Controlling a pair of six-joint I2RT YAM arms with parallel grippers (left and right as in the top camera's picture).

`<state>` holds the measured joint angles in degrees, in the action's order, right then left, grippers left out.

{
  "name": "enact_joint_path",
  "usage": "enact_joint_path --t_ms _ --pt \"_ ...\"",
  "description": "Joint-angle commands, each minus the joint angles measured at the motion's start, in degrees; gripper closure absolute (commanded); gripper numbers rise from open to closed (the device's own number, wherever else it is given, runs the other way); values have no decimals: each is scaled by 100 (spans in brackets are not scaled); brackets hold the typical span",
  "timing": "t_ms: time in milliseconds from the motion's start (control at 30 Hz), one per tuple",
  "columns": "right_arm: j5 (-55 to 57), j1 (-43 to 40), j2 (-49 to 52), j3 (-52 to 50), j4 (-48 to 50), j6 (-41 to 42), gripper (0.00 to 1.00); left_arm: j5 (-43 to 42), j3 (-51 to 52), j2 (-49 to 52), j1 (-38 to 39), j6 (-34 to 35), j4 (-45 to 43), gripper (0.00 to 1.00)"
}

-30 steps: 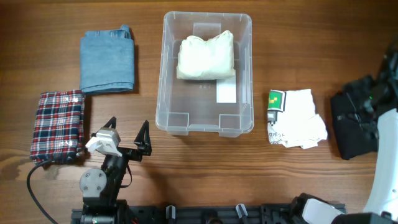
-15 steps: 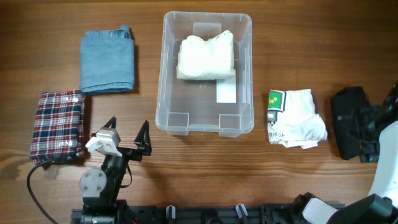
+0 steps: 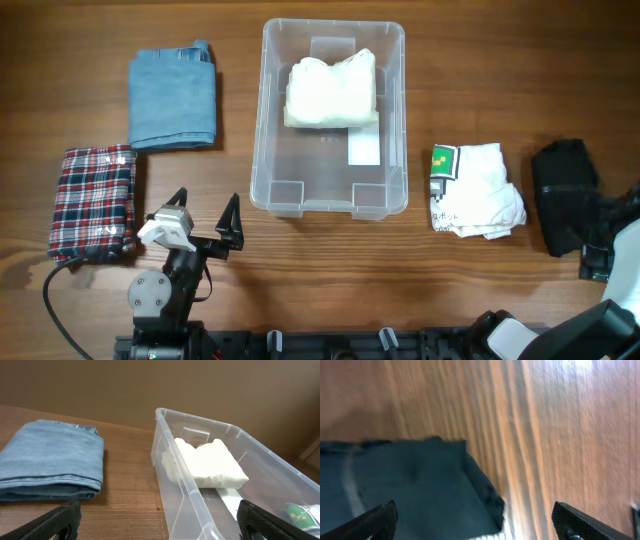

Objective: Pack container
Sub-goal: 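Withdraw the right gripper and move it to the black folded garment, then grasp the black garment with the right gripper and lift it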

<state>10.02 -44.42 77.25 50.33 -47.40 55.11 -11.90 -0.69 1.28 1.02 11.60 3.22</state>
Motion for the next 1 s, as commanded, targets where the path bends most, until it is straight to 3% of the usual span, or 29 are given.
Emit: enact_joint_path --t_ms 0,133,400,633,967 --pt "-479 -120 44 -15 173 -466 0 -7 35 2 -50 -90 4 0" --pt "-562 -120 66 -17 450 -859 0 -7 37 2 -50 -92 4 0" --pt "-595 -120 131 -282 745 -866 0 -7 37 2 -50 -92 4 0" --pt "-1290 -120 129 -1145 2009 -1427 0 -7 35 2 -50 -92 4 0" --pt "-1316 -120 181 -1665 3008 -1613 1 -7 37 2 -50 -92 4 0"
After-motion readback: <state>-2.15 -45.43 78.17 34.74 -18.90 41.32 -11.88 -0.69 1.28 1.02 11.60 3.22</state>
